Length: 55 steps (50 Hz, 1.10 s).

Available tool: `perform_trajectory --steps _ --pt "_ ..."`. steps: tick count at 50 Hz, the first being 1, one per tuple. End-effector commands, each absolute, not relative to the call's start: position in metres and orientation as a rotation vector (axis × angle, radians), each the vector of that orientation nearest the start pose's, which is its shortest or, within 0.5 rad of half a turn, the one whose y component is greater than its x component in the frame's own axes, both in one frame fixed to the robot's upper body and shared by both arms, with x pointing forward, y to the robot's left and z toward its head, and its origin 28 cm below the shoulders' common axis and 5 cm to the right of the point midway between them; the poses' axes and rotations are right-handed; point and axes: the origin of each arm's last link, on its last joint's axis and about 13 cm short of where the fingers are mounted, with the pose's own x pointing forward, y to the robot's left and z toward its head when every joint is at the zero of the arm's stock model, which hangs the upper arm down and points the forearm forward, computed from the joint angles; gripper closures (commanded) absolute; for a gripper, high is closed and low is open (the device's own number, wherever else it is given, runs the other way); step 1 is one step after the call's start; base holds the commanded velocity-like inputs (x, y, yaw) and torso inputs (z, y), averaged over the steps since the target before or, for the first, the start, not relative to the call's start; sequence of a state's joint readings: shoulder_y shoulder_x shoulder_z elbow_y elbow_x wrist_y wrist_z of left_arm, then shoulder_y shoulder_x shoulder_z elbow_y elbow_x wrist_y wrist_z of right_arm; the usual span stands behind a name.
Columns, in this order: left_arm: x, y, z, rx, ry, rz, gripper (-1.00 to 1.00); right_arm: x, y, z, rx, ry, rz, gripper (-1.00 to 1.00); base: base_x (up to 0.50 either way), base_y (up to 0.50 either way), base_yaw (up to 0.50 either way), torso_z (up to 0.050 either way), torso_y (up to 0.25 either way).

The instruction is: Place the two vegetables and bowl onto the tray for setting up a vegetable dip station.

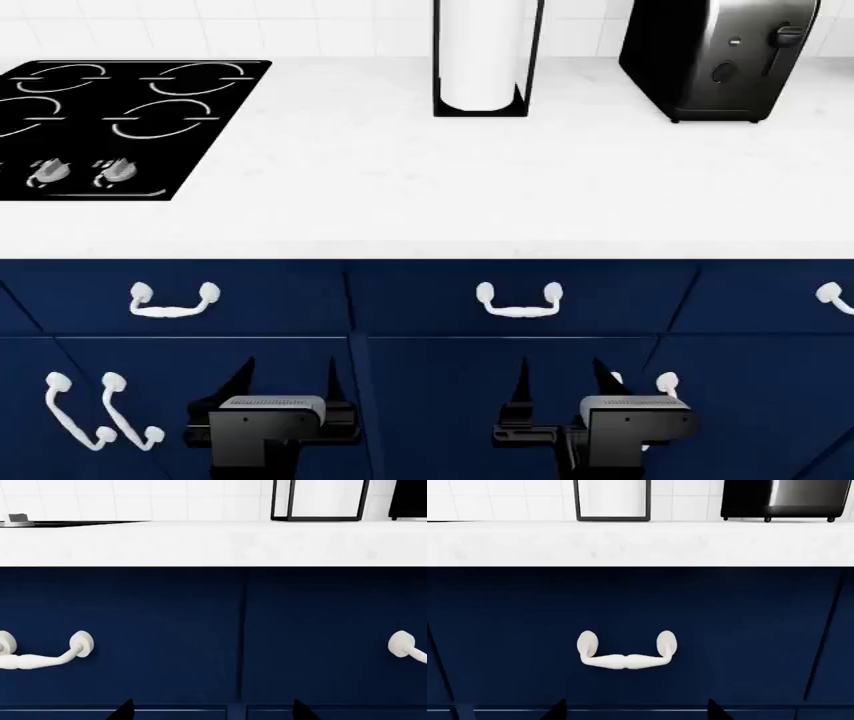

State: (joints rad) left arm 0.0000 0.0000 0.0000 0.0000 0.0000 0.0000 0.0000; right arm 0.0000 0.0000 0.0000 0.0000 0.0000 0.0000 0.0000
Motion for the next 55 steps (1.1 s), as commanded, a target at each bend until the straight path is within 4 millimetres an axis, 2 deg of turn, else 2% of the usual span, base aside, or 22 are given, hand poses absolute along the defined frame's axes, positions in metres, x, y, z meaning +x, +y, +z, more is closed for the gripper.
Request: perform_trajectory --steps 1,20,23,26,29,30,31,33,34,35,36,37,38,39,40,42,43,44,45,46,48,55 --pt "0.210 0.205 0.012 -0.001 0.001 -0.002 -1.00 0.210 -0.097 0.013 0.013 -0.007 -0.002 -1.00 0.00 0.00 0.00 0.000 0.000" --pt "0.210 0.205 0.017 0.061 0.017 -0.009 -1.00 0.211 -0.097 0.019 0.005 0.013 -0.018 -1.00 0.00 0.00 0.00 0.000 0.000" --pt "0.213 0.205 0.022 0.051 0.036 0.021 -1.00 0.212 -0.098 0.026 -0.007 0.022 -0.024 -1.00 0.00 0.00 0.00 0.000 0.000" --pt "0.216 0.204 0.035 0.116 0.015 0.022 -1.00 0.217 -0.100 0.042 -0.010 0.012 -0.037 -1.00 0.00 0.00 0.00 0.000 0.000" --pt "0.220 0.200 0.063 0.099 -0.002 0.003 -1.00 0.221 -0.099 0.063 -0.007 -0.006 -0.033 -1.00 0.00 0.00 0.00 0.000 0.000" --pt "0.225 0.192 0.098 0.085 -0.066 -0.039 -1.00 0.225 -0.096 0.096 -0.020 -0.063 -0.005 -1.00 0.00 0.00 0.00 0.000 0.000" --pt "0.222 0.192 0.103 0.083 -0.010 -0.037 -1.00 0.223 -0.095 0.101 -0.032 -0.024 -0.006 -1.00 0.00 0.00 0.00 0.000 0.000" --pt "0.222 0.190 0.134 0.069 -0.007 -0.034 -1.00 0.224 -0.093 0.126 -0.046 -0.053 0.010 -1.00 0.00 0.00 0.00 0.000 0.000" --pt "0.245 0.191 0.126 0.225 0.169 -0.053 -1.00 0.253 -0.129 0.129 -0.105 0.101 -0.153 -1.00 0.00 0.00 0.00 0.000 0.000" --pt "0.268 0.204 0.126 0.385 0.234 -0.005 -1.00 0.276 -0.129 0.133 -0.099 0.269 -0.216 -1.00 0.00 0.00 0.00 0.000 0.000" --pt "0.287 0.231 0.130 0.524 0.273 0.109 -1.00 0.295 -0.130 0.143 -0.116 0.435 -0.275 -1.00 0.00 0.00 0.00 0.000 0.000" --pt "0.299 0.217 0.163 0.491 0.156 0.145 -1.00 0.305 -0.125 0.171 -0.153 0.504 -0.299 -1.00 0.00 0.00 0.00 0.000 0.000" --pt "0.306 0.213 0.209 0.405 0.026 0.227 -1.00 0.306 -0.119 0.207 -0.255 0.507 -0.305 -1.00 0.00 0.00 0.00 0.000 0.000" --pt "0.305 0.208 0.258 0.296 -0.110 0.294 -1.00 0.306 -0.111 0.255 -0.243 0.337 -0.333 -1.00 0.00 0.00 0.00 0.000 0.000" --pt "0.299 0.203 0.294 0.265 -0.159 0.358 -1.00 0.300 -0.103 0.297 -0.249 0.207 -0.360 -1.00 0.00 0.00 0.00 0.000 0.000" --pt "0.269 0.194 0.376 0.093 -0.303 0.467 -1.00 0.266 -0.094 0.380 -0.176 -0.064 -0.426 -1.00 0.00 0.00 0.00 0.000 0.000" --pt "0.244 0.191 0.411 0.034 -0.358 0.461 -1.00 0.240 -0.091 0.414 -0.172 -0.174 -0.369 -1.00 0.00 0.00 0.00 0.000 0.000" --pt "0.214 0.187 0.441 0.021 -0.413 0.340 -1.00 0.210 -0.088 0.442 -0.170 -0.271 -0.230 -1.00 0.00 0.00 0.00 0.000 0.000" --pt "0.183 0.185 0.463 0.016 -0.450 0.233 -1.00 0.200 -0.087 0.439 -0.199 -0.229 -0.079 -1.00 0.00 0.00 0.00 0.000 0.000" --pt "0.174 0.184 0.459 0.030 -0.360 0.114 -1.00 0.190 -0.087 0.436 -0.210 -0.188 0.064 -1.00 0.00 0.00 0.00 0.000 0.000" --pt "0.156 0.183 0.456 0.053 -0.217 -0.085 -1.00 0.190 -0.088 0.437 -0.217 -0.190 0.066 -1.00 0.00 0.00 0.00 0.000 0.000" --pt "0.156 0.183 0.456 0.070 -0.235 -0.075 -1.00 0.186 -0.089 0.442 -0.231 -0.216 0.066 -1.00 0.00 0.00 0.00 0.000 0.000"
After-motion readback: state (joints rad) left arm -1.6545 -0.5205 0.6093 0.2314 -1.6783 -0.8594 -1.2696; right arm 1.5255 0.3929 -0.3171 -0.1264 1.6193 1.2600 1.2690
